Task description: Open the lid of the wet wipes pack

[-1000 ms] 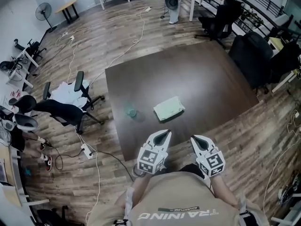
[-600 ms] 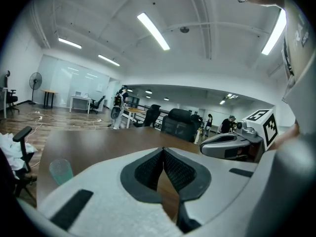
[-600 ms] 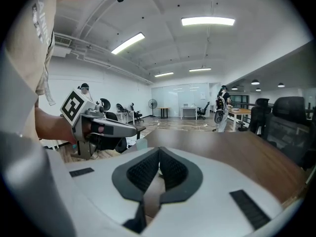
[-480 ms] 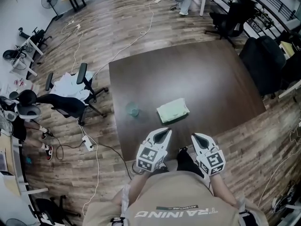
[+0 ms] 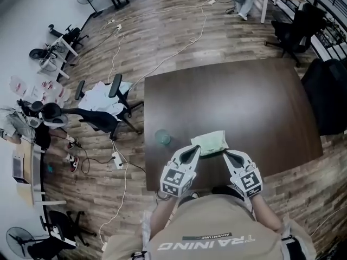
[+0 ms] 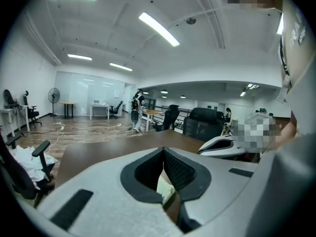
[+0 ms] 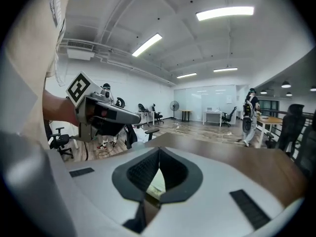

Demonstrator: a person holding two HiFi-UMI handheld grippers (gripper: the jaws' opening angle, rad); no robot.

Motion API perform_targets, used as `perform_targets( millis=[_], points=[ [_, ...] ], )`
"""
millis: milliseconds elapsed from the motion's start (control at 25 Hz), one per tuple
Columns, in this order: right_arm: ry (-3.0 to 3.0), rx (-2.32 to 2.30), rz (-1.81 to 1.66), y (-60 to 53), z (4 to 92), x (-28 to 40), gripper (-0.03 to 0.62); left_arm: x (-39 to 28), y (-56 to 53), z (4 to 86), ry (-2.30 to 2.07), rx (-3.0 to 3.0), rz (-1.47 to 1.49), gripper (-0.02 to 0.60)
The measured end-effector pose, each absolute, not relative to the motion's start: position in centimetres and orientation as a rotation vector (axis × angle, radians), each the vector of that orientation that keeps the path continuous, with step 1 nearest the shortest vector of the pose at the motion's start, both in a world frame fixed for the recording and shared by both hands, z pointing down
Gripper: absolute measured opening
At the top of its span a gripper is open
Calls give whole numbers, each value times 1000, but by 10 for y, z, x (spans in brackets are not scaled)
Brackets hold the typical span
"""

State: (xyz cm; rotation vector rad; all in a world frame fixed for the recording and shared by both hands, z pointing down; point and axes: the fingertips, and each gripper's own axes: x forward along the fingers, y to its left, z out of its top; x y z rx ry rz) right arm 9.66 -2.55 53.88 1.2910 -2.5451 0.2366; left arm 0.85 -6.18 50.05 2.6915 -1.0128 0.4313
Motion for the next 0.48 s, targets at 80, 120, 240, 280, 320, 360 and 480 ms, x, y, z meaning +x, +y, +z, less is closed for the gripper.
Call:
perform_targets(
  millis=[80, 120, 240, 280, 320, 360, 480],
  points=[
    [-2574, 1254, 236, -41, 540, 103, 14, 14, -71, 502, -1061, 2668, 437, 9],
    [-2589, 1235, 238, -47, 540, 106, 14, 17, -75, 504, -1082, 2653, 438, 9],
    [-2627, 1186, 236, -66, 540, 113, 14, 23, -86, 512, -1143, 2606, 444, 9],
    [-2635, 1181, 230, -74, 540, 117, 14, 25, -90, 515, -1163, 2590, 445, 9],
    [-2641, 1180, 228, -82, 541, 120, 14, 26, -95, 517, -1182, 2575, 445, 9],
    [-2647, 1181, 234, -90, 542, 124, 14, 27, -99, 519, -1198, 2561, 444, 9],
    [-2652, 1173, 254, -104, 547, 130, 14, 32, -102, 522, -1215, 2537, 450, 9]
  ],
)
